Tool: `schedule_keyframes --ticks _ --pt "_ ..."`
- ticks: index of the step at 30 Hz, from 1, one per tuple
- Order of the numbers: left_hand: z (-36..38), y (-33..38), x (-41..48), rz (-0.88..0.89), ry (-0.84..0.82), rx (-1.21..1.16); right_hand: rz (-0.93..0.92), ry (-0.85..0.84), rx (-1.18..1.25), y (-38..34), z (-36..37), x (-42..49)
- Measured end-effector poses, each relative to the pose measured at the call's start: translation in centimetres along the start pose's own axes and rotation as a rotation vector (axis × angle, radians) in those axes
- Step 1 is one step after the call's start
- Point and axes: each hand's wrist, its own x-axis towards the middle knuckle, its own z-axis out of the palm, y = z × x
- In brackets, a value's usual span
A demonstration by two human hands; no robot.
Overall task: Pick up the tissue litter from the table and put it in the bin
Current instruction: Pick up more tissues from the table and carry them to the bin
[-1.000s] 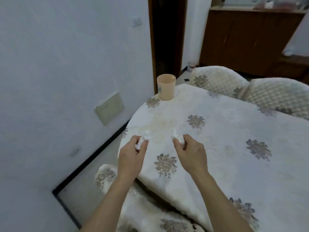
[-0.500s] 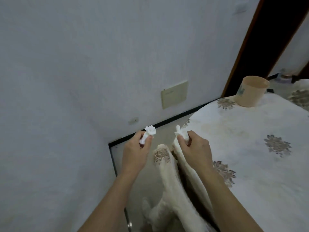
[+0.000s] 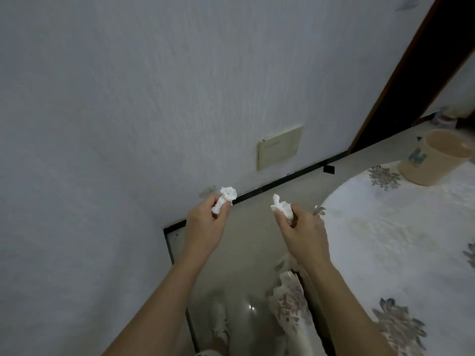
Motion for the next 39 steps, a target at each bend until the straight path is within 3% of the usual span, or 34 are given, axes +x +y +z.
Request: schedule_keyframes --ticks 8,21,31,39 --pt "-1.8 -2.1 15.7 0.106 -0.108 0.012 0.076 0.054 -0.054 -4.7 4.3 10.2" --pt "2.8 -2.2 27.0 0.175 -0.213 -0.069 0.114 0.077 0.017 -5.9 8.2 20.8" --pt "14.3 2.4 39.9 0.238 -0.33 -0.101 0.212 0.191 0.064 -0.5 6.9 35.6" --pt "25.3 9.9 48.0 0.271 -0.487 -0.127 0.33 0.332 0.011 5.5 0.7 46.0"
